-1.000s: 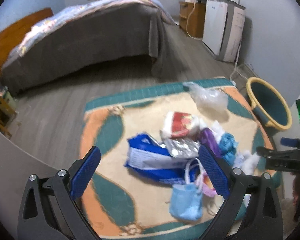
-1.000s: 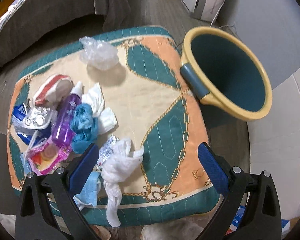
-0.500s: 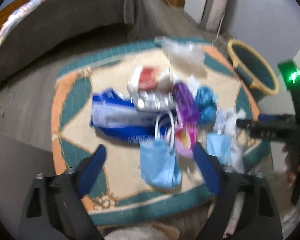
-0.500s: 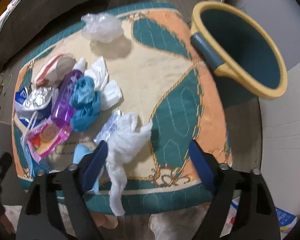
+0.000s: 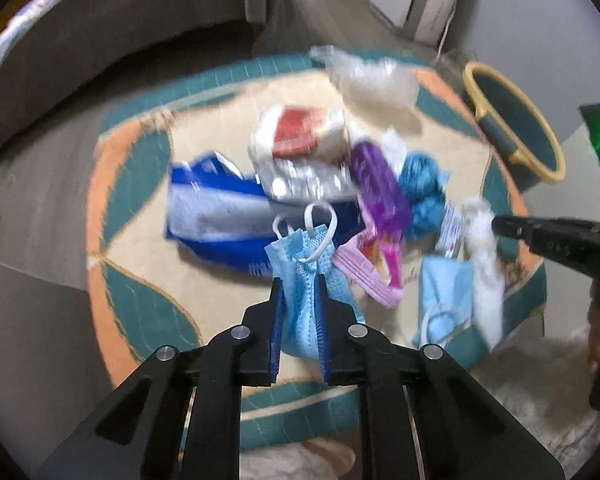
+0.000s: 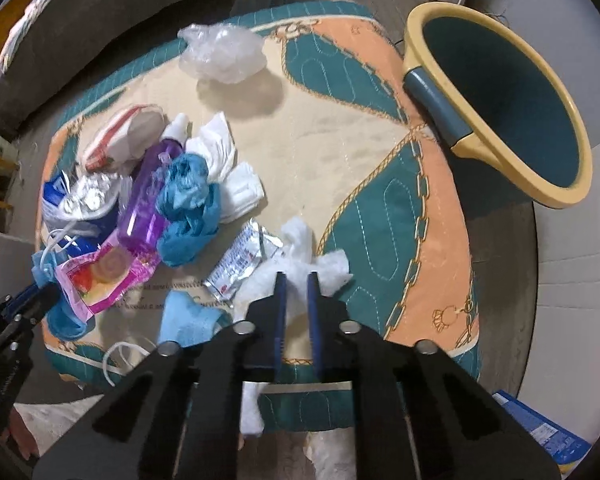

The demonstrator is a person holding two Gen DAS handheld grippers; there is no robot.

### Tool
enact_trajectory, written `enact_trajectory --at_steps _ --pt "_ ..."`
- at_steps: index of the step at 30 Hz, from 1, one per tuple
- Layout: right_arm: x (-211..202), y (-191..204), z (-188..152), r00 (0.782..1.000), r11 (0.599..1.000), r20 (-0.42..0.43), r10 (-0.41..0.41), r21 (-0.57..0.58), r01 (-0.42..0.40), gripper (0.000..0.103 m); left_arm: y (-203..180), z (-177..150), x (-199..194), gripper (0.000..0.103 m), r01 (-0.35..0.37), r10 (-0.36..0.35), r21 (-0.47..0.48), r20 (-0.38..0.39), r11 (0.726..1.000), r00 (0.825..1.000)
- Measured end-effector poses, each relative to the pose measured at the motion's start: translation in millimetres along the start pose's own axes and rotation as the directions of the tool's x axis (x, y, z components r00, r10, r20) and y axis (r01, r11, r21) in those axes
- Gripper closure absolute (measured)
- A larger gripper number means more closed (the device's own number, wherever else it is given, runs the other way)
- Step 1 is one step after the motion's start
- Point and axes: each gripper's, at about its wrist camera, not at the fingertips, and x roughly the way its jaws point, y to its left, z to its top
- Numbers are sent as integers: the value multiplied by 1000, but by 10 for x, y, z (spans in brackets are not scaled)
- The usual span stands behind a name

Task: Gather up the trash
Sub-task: 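Grasp the blue face mask with the left gripper while the right grasps the white tissue, then carry the tissue and mask over the bin and open both grippers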

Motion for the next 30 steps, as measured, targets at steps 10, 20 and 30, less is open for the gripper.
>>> enact_trajectory --at_steps 10,20,30 --pt "-47 -77 44 1000 997 22 17 78 -18 47 133 253 -529 88 -96 100 -31 248 995 964" --pt "278 -87 -13 990 984 -69 125 137 -114 71 73 333 -616 88 -75 73 -3 300 997 951" --pt "-420 -37 202 988 998 150 41 36 -47 72 11 389 -698 88 -50 43 9 348 999 937"
